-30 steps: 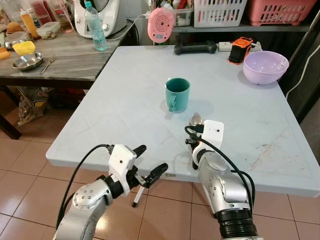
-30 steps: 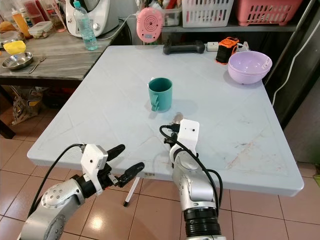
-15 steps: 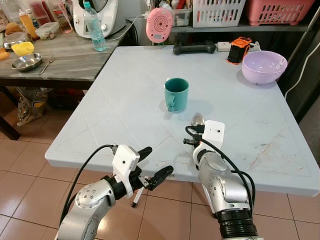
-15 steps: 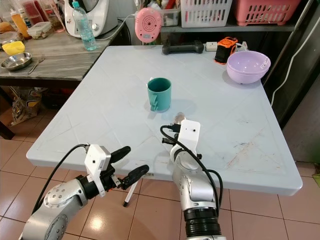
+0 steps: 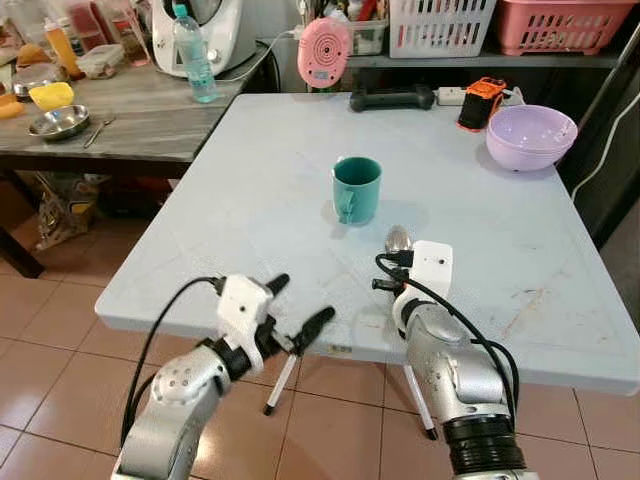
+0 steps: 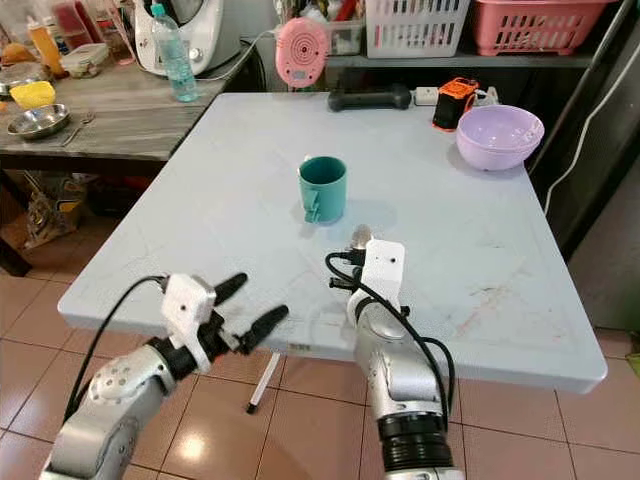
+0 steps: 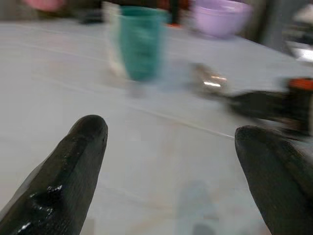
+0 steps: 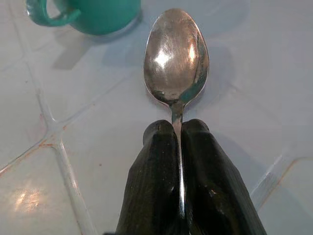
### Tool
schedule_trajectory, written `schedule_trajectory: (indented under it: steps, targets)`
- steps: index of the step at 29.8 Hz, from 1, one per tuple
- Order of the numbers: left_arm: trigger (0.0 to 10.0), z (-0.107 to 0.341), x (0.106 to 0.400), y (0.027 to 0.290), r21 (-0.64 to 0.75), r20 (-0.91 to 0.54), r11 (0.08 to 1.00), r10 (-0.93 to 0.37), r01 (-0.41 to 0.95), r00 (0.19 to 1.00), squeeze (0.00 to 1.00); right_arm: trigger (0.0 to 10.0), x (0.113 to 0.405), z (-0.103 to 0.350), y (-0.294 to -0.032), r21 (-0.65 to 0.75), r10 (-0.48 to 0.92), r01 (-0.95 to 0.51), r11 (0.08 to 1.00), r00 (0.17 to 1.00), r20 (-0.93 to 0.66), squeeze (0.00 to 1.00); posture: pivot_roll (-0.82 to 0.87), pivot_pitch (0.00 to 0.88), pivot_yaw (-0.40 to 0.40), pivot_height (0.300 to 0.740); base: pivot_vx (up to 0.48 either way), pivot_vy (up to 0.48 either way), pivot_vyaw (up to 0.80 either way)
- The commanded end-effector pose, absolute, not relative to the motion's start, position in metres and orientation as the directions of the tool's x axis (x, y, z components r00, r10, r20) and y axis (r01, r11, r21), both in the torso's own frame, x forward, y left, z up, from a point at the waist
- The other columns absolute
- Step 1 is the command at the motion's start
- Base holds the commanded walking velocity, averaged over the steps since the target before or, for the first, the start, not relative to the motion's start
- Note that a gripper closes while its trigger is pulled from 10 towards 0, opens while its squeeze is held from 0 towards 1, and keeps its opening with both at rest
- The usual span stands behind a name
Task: Setting the table
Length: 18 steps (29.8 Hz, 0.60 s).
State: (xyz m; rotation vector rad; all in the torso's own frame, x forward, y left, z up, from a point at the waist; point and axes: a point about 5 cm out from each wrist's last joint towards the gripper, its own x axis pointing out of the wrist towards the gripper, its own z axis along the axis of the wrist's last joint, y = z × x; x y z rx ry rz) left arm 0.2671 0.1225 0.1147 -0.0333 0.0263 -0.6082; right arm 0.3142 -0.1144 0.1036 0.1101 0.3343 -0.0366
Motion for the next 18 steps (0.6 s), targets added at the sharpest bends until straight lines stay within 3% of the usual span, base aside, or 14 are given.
schedule_trajectory:
  steps: [1,14,15,17,18]
  targets:
    - [10.0,0.114,0.275,0.136,-0.005,-0.019,0.88,-0.474,0.474,0.88,0.0,0.0,0.311,0.112,-0.124,0.065,-0.051,0.069,0.995,0.967,-0.248,0.0,-0.11,0.005,0.064,0.74,0.0,0.0,0.0]
    - [10.0,0.116,0.291,0.146,0.018,-0.008,0.947,-0.321,0.321,0.947,0.0,0.0,0.292,0.141,-0.154,0.008,-0.107,0.107,0.994,0.994,0.016,0.0,-0.13,0.0,0.079,0.74,0.0,0.0,0.0]
    - [10.0,0.116,0.292,0.146,0.011,-0.007,0.949,-0.316,0.316,0.949,0.0,3.6,0.29,0.144,-0.155,0.008,-0.104,0.104,0.995,0.994,0.038,0.0,-0.13,0.0,0.082,0.74,0.0,0.0,0.0]
    - [10.0,0.116,0.293,0.146,0.005,-0.006,0.949,-0.314,0.314,0.949,0.0,3.6,0.288,0.147,-0.155,0.009,-0.103,0.102,0.995,0.993,0.05,0.0,-0.13,0.0,0.082,0.74,0.0,0.0,0.0]
    - [10.0,0.117,0.295,0.146,0.007,-0.003,0.95,-0.312,0.312,0.95,0.0,10.0,0.286,0.148,-0.156,0.008,-0.104,0.104,0.995,0.993,0.062,0.0,-0.13,0.002,0.085,0.74,0.0,0.0,0.0]
